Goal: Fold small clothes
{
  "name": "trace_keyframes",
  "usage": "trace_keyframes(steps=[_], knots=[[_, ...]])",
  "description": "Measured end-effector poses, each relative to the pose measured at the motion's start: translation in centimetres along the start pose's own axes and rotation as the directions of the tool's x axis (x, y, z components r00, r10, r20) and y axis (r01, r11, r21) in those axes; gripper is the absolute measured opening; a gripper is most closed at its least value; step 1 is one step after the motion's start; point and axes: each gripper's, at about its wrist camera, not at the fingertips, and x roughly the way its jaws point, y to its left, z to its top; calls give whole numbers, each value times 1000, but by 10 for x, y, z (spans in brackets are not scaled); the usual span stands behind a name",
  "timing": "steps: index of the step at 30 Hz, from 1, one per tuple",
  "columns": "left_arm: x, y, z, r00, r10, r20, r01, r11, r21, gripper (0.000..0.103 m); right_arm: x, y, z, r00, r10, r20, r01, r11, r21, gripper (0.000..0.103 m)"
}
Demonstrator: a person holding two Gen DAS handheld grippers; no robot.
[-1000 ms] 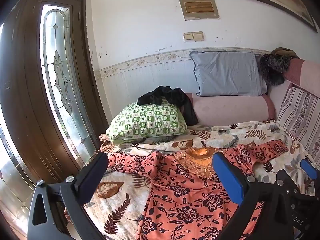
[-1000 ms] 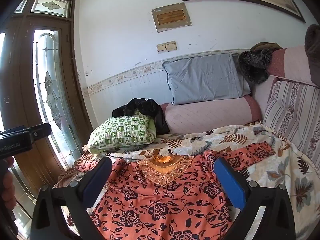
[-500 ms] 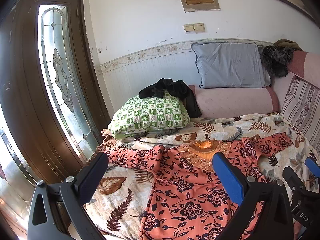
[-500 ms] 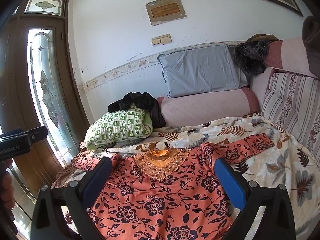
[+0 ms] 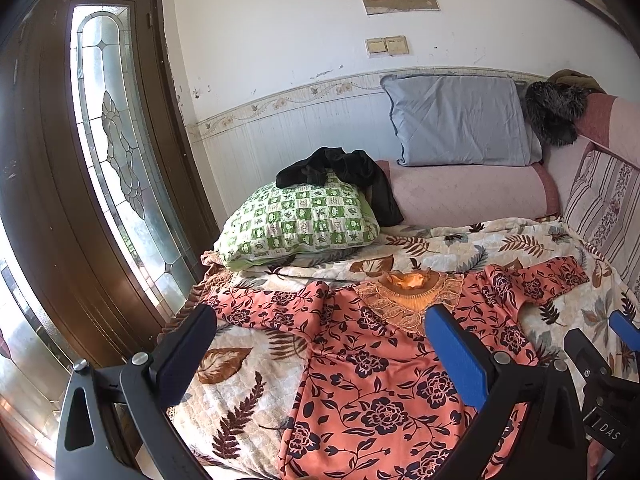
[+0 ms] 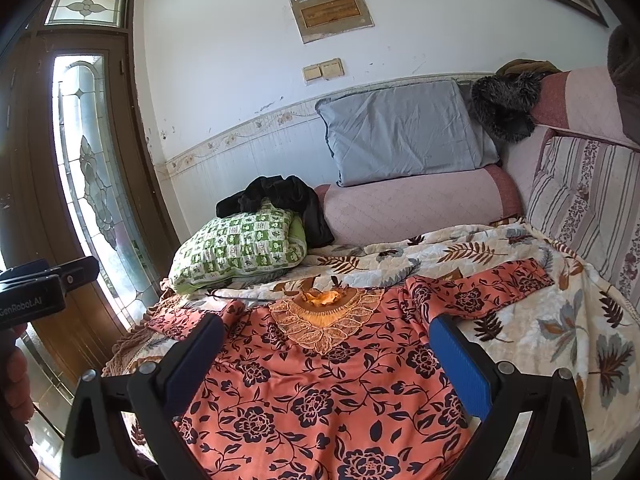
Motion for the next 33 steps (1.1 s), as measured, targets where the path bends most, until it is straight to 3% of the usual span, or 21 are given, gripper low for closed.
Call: trace_keyframes(steps=[33], knots=[[3,8,-6,1000,19,-22,-19,1000,-11,103,6,5,-7,999,16,-37,-16,1000,4,103]])
